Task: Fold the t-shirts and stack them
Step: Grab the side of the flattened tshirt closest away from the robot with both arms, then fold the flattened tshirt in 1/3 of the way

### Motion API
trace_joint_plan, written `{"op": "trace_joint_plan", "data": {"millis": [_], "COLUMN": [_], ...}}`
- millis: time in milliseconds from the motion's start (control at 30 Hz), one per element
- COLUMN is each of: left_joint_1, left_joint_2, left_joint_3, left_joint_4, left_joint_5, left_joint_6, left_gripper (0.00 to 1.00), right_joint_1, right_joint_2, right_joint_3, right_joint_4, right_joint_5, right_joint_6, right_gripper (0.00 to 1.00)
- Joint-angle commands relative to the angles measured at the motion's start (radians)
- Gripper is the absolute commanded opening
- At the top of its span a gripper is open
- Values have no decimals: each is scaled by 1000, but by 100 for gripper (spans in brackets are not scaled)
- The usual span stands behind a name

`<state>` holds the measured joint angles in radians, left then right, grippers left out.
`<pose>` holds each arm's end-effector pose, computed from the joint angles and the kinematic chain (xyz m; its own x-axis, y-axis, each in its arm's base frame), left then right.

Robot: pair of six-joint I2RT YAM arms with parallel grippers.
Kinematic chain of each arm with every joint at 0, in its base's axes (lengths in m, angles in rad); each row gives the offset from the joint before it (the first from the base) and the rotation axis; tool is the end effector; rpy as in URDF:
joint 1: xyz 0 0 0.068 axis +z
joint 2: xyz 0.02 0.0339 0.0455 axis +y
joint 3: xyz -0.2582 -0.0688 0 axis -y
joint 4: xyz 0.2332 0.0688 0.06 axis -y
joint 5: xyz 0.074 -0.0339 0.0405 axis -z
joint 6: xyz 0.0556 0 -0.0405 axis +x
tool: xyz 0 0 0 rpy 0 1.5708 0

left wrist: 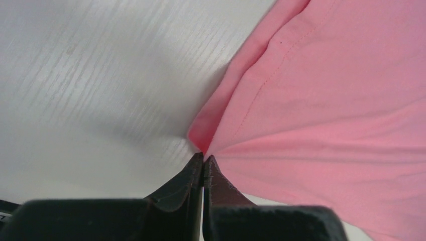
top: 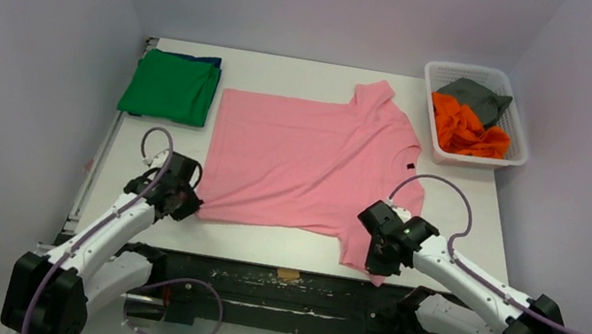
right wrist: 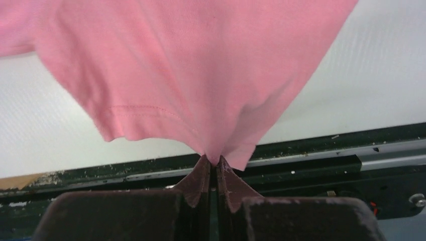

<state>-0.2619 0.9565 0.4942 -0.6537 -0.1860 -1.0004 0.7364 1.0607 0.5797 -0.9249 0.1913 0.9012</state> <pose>0.1603 -0.0323 0.1586 -0.6167 -0.6911 -0.3770 -0.6353 0.7197 -0.2800 0.1179 0.0926 0.1573 -0.9525 0.1755 -0.2489 0.1781 0.9839 0.0123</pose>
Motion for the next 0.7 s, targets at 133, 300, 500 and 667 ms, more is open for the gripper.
{"op": "trace_joint_plan", "data": {"millis": [133, 300, 500, 667], "left_joint_1": [6, 6, 6, 7], "left_joint_2": [-182, -263, -239, -135], "left_joint_3": [-33, -44, -32, 20], "left_joint_4": [-145, -187, -143, -49], "left_joint_5": [30, 31, 56, 63], "left_joint_6": [-62, -67, -58, -38], "left_gripper": [0, 0, 0, 0], "right_joint_1": [51, 69, 69, 59], "right_joint_2": [-133, -188, -168, -92], "right_joint_3": [81, 92, 128, 243], "right_joint_4": [-326, -338, -217, -227], "right_joint_5": [-56, -36, 4, 240], "right_joint_6": [56, 78, 52, 35], "right_gripper": [0, 0, 0, 0]}}
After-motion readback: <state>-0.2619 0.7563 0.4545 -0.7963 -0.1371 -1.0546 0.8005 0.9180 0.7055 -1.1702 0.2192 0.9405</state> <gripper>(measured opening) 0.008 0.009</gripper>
